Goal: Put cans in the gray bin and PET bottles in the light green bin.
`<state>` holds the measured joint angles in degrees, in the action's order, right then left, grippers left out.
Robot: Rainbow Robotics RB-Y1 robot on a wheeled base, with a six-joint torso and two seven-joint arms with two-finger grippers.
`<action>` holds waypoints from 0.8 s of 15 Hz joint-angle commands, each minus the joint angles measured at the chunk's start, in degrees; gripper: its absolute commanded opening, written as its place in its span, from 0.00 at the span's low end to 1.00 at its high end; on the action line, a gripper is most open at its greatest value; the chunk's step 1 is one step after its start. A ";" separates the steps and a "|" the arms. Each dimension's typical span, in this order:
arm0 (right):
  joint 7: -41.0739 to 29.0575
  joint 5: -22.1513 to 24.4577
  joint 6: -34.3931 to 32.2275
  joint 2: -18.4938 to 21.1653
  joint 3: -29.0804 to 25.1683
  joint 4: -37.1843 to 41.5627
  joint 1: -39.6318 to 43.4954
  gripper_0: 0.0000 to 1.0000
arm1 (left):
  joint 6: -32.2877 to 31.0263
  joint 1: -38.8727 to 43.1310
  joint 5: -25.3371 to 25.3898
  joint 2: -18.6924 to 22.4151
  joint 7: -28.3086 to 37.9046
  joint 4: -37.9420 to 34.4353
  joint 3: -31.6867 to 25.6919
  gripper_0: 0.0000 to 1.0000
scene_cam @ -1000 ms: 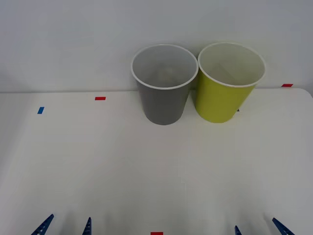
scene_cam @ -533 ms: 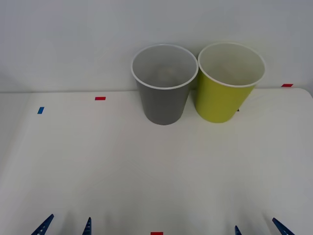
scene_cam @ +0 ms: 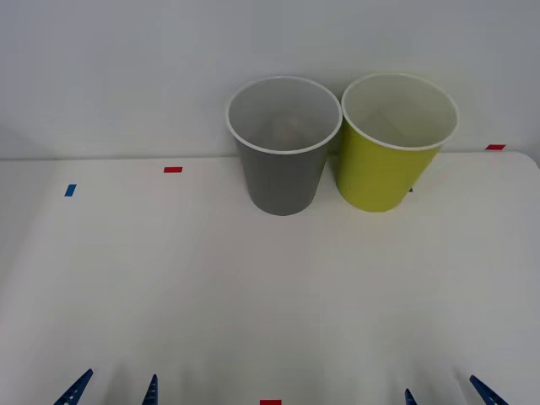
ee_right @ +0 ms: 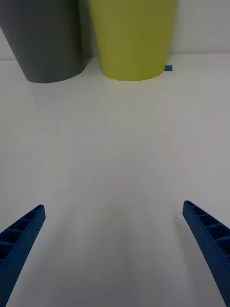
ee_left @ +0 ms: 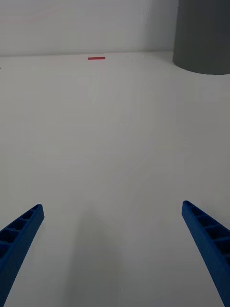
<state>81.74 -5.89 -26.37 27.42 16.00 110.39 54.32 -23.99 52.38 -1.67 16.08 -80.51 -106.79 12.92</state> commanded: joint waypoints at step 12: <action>0.00 0.00 0.00 0.00 0.00 0.00 0.00 1.00 | 0.00 0.00 0.00 0.00 0.00 0.00 0.00 1.00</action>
<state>81.74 -5.89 -26.37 27.42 16.00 110.39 54.32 -23.99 52.38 -1.67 16.08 -80.51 -106.79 12.92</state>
